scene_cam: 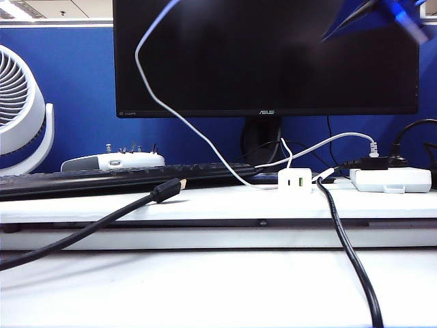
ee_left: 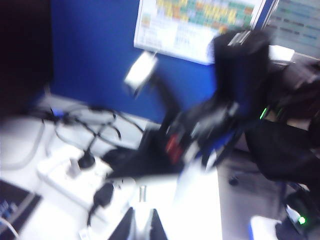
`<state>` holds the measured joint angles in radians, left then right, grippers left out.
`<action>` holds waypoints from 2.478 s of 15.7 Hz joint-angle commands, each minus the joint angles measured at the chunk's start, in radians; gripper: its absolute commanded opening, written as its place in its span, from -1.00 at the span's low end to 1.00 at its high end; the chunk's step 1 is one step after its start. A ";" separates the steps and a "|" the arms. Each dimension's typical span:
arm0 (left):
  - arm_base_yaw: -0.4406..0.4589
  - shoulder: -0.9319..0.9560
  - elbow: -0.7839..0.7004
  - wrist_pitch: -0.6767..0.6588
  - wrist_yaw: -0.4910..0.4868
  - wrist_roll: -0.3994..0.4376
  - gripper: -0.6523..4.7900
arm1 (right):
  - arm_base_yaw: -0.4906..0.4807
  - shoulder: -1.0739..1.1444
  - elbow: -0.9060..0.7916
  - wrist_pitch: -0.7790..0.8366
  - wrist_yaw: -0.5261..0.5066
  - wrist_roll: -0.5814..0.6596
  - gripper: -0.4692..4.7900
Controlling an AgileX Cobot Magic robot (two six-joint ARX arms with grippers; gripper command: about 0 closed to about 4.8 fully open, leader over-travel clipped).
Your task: Pick up the Type-C charging cable and the charging base, insert one end of the Type-C charger into the corresponding slot on the base, and finally place the plugged-in charger back on the table.
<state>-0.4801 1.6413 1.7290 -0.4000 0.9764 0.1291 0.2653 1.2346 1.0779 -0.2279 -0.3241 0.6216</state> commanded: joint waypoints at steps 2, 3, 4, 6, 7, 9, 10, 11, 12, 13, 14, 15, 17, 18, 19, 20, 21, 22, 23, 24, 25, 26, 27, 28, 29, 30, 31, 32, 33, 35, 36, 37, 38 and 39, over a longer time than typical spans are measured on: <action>-0.001 -0.054 0.003 0.071 0.004 -0.011 -0.78 | 0.081 0.149 0.149 -0.211 0.109 0.083 -0.83; -0.002 -0.068 0.003 0.074 0.004 -0.040 -0.78 | 0.084 0.218 0.221 -0.317 0.109 0.091 -0.83; -0.002 -0.079 0.003 0.077 0.005 -0.068 -0.78 | 0.087 0.272 0.276 -0.391 0.109 0.086 -0.83; -0.002 -0.091 0.003 0.080 0.005 -0.081 -0.78 | 0.090 0.358 0.346 -0.460 0.106 0.076 -0.83; -0.002 -0.097 0.003 0.080 0.005 -0.081 -0.78 | 0.100 0.388 0.349 -0.469 0.097 0.051 -0.83; -0.002 -0.101 0.003 0.080 0.005 -0.081 -0.78 | 0.100 0.420 0.348 -0.518 0.066 0.021 -0.74; -0.002 -0.102 0.003 0.080 0.005 -0.081 -0.78 | 0.101 0.430 0.348 -0.533 0.053 0.021 -0.44; -0.002 -0.103 0.003 0.080 0.005 -0.081 -0.78 | 0.101 0.431 0.348 -0.536 0.048 0.021 -0.26; -0.002 -0.102 0.003 0.080 0.005 -0.081 -0.78 | 0.101 0.431 0.348 -0.523 0.053 0.019 -0.26; -0.002 -0.103 0.003 0.079 0.005 -0.081 -0.78 | 0.103 0.430 0.349 -0.503 0.056 0.012 -0.25; -0.002 -0.102 0.003 0.079 0.009 -0.081 -0.78 | 0.114 0.430 0.349 -0.479 0.057 0.012 -0.24; -0.002 -0.103 0.003 0.079 0.009 -0.081 -0.78 | 0.125 0.430 0.349 -0.451 0.063 0.012 -0.07; -0.002 -0.103 0.003 0.078 0.009 -0.081 -0.78 | 0.147 0.430 0.349 -0.422 0.100 0.012 0.19; -0.002 -0.103 0.003 0.079 0.009 -0.081 -0.78 | 0.152 0.431 0.349 -0.423 0.121 0.012 0.20; -0.002 -0.103 0.003 0.078 0.009 -0.081 -0.78 | 0.158 0.431 0.349 -0.426 0.155 0.012 0.25; -0.002 -0.103 0.003 0.077 0.009 -0.081 -0.78 | 0.159 0.431 0.349 -0.426 0.187 0.012 0.26; -0.002 -0.103 0.003 0.077 0.013 -0.081 -0.78 | 0.159 0.431 0.349 -0.426 0.196 0.012 0.26; -0.002 -0.103 0.003 0.076 0.016 -0.081 -0.78 | 0.159 0.431 0.349 -0.431 0.208 0.012 0.27; -0.002 -0.103 0.003 0.076 0.016 -0.081 -0.78 | 0.159 0.431 0.349 -0.445 0.225 0.010 0.27; -0.002 -0.103 0.003 0.076 0.016 -0.081 -0.78 | 0.159 0.432 0.349 -0.460 0.249 0.008 0.27; -0.002 -0.103 0.003 0.076 0.016 -0.081 -0.78 | 0.159 0.436 0.349 -0.470 0.260 0.006 0.27; -0.002 -0.103 0.003 0.076 0.016 -0.081 -0.78 | 0.159 0.443 0.349 -0.476 0.266 0.006 0.27; -0.002 -0.103 0.003 0.076 0.016 -0.081 -0.78 | 0.159 0.452 0.349 -0.480 0.274 0.007 0.27; -0.002 -0.103 0.003 0.075 0.016 -0.081 -0.78 | 0.159 0.460 0.349 -0.481 0.275 0.007 0.27; -0.002 -0.103 0.003 0.074 0.016 -0.081 -0.78 | 0.159 0.468 0.349 -0.480 0.274 0.008 0.28; -0.002 -0.103 0.003 0.072 0.016 -0.082 -0.78 | 0.159 0.476 0.351 -0.483 0.276 0.008 0.30; -0.002 -0.103 0.003 0.067 0.016 -0.085 -0.78 | 0.159 0.485 0.356 -0.486 0.285 0.006 0.39; -0.002 -0.103 0.003 0.063 0.022 -0.085 -0.78 | 0.159 0.489 0.357 -0.486 0.302 0.006 0.49; -0.002 -0.103 0.003 0.060 0.043 -0.085 -0.78 | 0.159 0.491 0.357 -0.482 0.312 0.006 0.50; -0.002 -0.103 0.003 0.059 0.043 -0.085 -0.78 | 0.159 0.496 0.360 -0.477 0.323 0.006 0.52; -0.002 -0.103 0.003 0.059 0.043 -0.085 -0.78 | 0.159 0.500 0.361 -0.477 0.326 0.006 0.54; -0.002 -0.103 0.003 0.059 0.043 -0.085 -0.78 | 0.158 0.506 0.361 -0.476 0.325 0.006 0.55; -0.002 -0.103 0.003 0.059 0.044 -0.085 -0.78 | 0.158 0.518 0.361 -0.472 0.325 0.006 0.55; -0.002 -0.103 0.003 0.058 0.048 -0.085 -0.78 | 0.158 0.529 0.361 -0.471 0.324 0.006 0.55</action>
<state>-0.4801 1.5448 1.7298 -0.3508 1.0126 0.0475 0.4229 1.7584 1.4319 -0.7120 -0.0021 0.6308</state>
